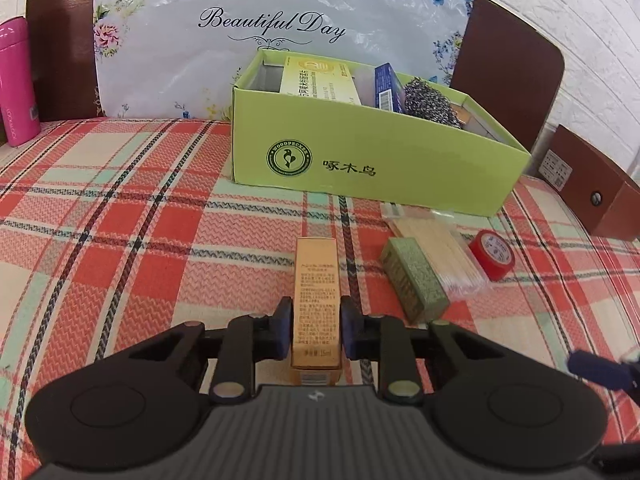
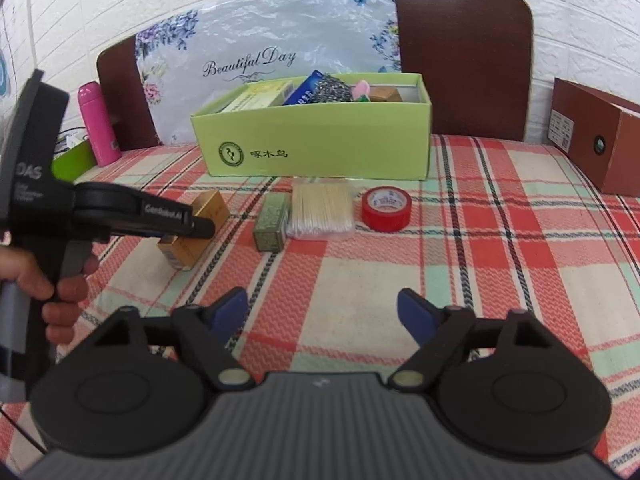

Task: Organize objects
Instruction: 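Grasp the tan cosmetic box with left gripper while right grasps the green soap bar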

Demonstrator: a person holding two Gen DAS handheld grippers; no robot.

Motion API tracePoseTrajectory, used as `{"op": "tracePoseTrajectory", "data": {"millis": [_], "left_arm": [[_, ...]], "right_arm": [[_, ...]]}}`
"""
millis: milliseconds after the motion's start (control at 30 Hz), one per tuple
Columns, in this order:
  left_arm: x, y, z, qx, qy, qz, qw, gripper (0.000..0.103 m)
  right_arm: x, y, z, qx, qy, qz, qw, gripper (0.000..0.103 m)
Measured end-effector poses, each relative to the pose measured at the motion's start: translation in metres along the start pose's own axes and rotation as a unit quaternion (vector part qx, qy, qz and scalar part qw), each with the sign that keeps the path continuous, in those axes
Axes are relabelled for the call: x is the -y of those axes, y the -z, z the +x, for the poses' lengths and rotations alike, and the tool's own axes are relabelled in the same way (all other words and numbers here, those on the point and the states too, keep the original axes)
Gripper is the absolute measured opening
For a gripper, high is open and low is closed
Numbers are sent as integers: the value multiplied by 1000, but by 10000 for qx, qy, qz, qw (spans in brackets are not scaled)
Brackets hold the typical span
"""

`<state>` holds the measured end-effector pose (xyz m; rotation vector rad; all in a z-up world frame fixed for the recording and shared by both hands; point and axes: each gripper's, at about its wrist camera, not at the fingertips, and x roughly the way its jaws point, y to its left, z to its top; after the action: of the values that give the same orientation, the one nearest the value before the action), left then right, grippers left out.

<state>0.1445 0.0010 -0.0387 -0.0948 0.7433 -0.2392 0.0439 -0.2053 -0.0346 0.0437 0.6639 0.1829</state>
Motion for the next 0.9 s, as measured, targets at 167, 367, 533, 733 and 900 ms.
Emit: {"op": "tracePoseTrajectory", "data": {"millis": [167, 367, 533, 733, 900], "left_arm": [[-1, 1, -5, -78, 2, -23, 10000, 26], [-4, 4, -9, -131, 64, -32, 9999, 26], [-9, 4, -9, -163, 135, -121, 9997, 26], [-11, 8, -11, -235, 196, -79, 9995, 26], [-10, 20, -27, -350, 283, 64, 9990, 26]], "right_arm": [[-13, -9, 22, 15, -111, -111, 9999, 62], [-25, -28, 45, 134, -379, -197, 9990, 53], [-33, -42, 71, 71, -201, -305, 9993, 46], [-34, -37, 77, -150, -322, -487, 9982, 22], [-21, -22, 46, -469, -539, -424, 9965, 22]]}}
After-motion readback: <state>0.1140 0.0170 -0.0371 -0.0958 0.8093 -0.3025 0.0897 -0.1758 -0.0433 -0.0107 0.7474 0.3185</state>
